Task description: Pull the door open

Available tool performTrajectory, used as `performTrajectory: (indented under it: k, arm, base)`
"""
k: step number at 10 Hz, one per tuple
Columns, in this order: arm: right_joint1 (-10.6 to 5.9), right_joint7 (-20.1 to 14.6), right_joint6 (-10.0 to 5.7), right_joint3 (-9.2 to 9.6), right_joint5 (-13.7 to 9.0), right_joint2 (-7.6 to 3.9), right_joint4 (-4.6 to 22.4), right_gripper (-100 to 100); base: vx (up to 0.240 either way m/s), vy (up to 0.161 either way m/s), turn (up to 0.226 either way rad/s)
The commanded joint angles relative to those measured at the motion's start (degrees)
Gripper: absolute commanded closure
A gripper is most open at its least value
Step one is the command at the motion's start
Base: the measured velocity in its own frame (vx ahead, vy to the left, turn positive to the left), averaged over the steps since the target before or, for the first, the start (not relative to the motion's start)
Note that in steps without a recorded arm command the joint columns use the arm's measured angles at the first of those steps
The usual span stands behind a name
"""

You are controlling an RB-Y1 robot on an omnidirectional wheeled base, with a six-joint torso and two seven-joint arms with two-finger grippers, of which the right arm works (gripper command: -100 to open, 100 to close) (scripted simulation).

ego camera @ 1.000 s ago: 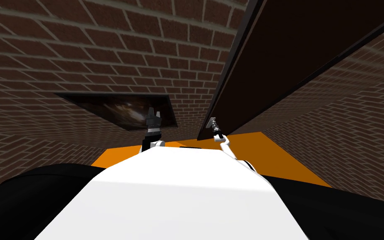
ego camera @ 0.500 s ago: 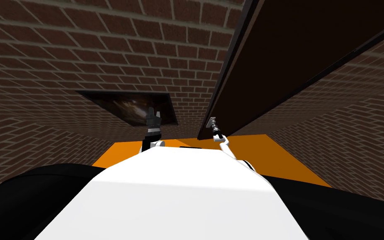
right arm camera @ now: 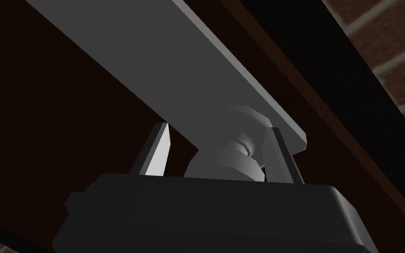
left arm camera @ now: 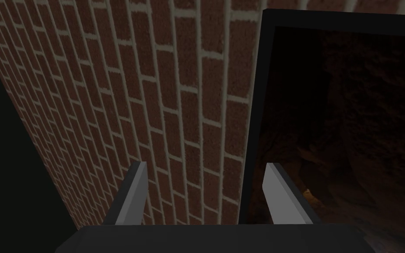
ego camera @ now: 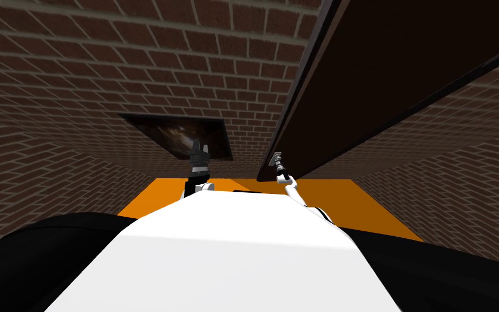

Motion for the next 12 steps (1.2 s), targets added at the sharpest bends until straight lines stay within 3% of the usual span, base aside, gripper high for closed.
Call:
performTrajectory:
  k: [1,7,12]
  arm:
    - [0.17,-2.86,-0.04,-0.9,-1.87,-1.02,0.17,100]
    - [-0.15,-9.74,-0.9,-0.32,-5.5,-1.16,0.38,100]
    - [-0.62,-17.91,-2.18,0.53,-10.89,-1.37,0.69,100]
  base:
    - [-0.089,-0.052,0.143]
    - [-0.049,-0.047,0.089]
    - [-0.066,-0.046,0.119]
